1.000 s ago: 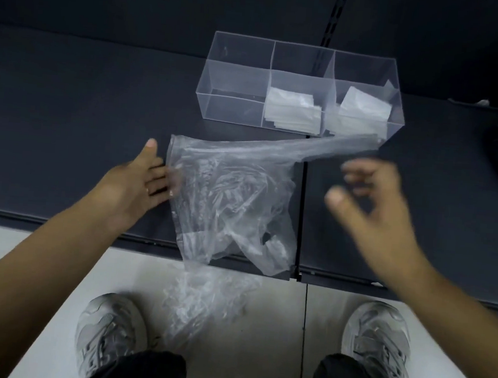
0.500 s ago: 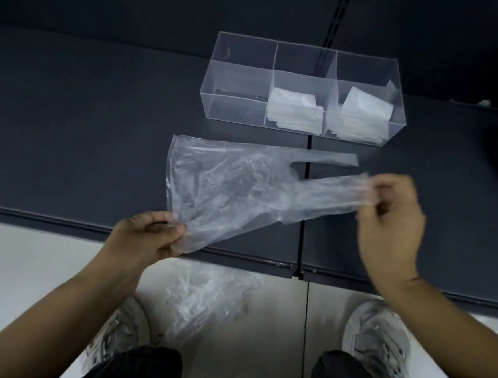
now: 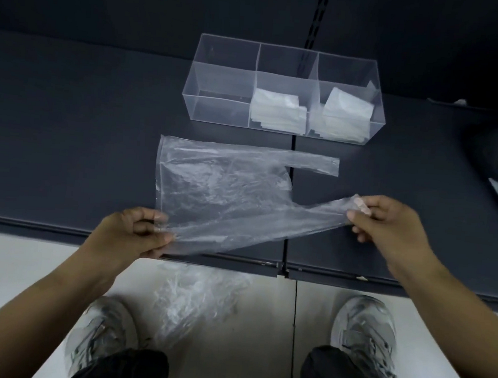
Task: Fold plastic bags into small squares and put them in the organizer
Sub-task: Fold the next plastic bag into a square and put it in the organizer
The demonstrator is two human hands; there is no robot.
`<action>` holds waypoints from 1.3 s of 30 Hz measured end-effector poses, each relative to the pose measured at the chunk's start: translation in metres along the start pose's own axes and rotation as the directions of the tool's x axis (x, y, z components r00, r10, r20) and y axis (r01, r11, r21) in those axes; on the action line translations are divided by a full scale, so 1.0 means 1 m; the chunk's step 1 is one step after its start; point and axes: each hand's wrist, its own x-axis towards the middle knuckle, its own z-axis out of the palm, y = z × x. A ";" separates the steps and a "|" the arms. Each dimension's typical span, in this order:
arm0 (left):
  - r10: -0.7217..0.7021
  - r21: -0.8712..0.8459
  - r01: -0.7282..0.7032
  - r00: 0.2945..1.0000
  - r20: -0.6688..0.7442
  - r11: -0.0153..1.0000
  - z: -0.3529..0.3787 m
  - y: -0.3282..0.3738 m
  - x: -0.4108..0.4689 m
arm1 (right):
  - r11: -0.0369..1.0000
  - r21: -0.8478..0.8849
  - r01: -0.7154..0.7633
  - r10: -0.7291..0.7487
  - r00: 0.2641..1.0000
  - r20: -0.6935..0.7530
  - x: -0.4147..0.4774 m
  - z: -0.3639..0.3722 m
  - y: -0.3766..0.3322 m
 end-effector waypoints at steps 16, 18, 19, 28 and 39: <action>0.693 0.807 -0.490 0.706 0.145 0.330 0.041 0.016 0.014 | 0.463 -0.523 0.715 -0.469 0.699 0.540 -0.068 0.116 -0.057; 0.594 0.854 -0.471 0.759 0.266 0.220 0.052 0.011 0.023 | 0.376 -0.532 0.759 -0.442 0.651 0.616 -0.060 0.149 -0.045; 0.549 0.883 -0.447 0.779 0.304 0.145 0.053 0.005 0.028 | 0.342 -0.574 0.744 -0.424 0.667 0.613 -0.052 0.156 -0.038; 0.557 0.929 -0.363 0.786 0.268 0.066 0.035 -0.016 0.043 | 0.308 -0.884 0.352 -0.374 0.899 0.228 0.005 0.046 0.026; 0.586 0.730 -0.661 0.528 0.615 -0.170 -0.009 -0.057 -0.004 | 0.557 -0.683 0.472 -0.547 0.828 0.127 -0.026 0.017 0.014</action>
